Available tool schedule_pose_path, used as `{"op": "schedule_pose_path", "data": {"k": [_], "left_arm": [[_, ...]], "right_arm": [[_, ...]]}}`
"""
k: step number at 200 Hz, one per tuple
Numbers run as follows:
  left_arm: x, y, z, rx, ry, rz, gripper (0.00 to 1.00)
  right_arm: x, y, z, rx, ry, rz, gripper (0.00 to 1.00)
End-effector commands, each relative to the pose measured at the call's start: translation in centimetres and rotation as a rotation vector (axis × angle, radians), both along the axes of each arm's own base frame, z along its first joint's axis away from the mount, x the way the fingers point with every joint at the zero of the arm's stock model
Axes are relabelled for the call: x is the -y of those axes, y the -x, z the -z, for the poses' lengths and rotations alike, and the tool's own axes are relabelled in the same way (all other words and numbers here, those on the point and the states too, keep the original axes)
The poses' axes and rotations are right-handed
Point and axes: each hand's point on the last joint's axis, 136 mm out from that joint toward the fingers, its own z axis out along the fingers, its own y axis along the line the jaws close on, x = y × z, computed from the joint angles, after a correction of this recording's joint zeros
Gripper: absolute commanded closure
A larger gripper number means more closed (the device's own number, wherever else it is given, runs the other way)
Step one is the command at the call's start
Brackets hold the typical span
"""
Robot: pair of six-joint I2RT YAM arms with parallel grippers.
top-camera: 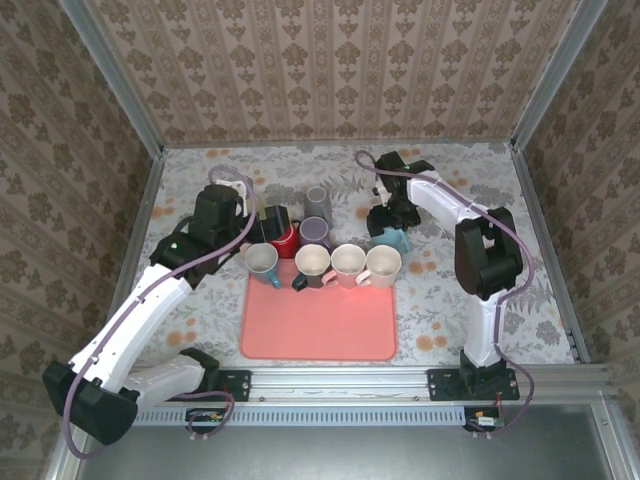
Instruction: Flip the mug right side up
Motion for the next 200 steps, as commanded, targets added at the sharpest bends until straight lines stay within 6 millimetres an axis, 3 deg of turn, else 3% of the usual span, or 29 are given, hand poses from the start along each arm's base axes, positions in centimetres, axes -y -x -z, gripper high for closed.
{"op": "schedule_pose_path", "data": {"k": [1, 42, 87, 130, 164, 200], "left_arm": [[0.3, -0.3, 0.0, 0.007, 0.021, 0.012, 0.04], [2.1, 0.4, -1.4, 0.054, 0.045, 0.143, 0.03], [4.0, 2.7, -3.8, 0.094, 0.132, 0.281, 0.03], [6.7, 5.4, -5.2, 0.122, 0.362, 0.45, 0.1], [7.8, 6.5, -5.6, 0.077, 0.457, 0.513, 0.15], [7.3, 8.2, -8.2, 0.158, 0.494, 0.554, 0.16]], "right_arm": [[0.0, -1.7, -6.4, 0.194, -0.104, 0.092, 0.49], [0.5, -1.6, -16.1, 0.483, -0.353, 0.291, 0.49], [-2.9, 1.8, -24.8, 0.606, -0.901, 0.389, 0.57], [-5.8, 5.6, -28.9, 0.552, -1.276, 0.37, 0.57], [-8.5, 8.8, -31.5, 0.51, -1.364, 0.264, 0.6], [-10.9, 10.4, -32.9, 0.459, -1.432, 0.189, 0.64]]}}
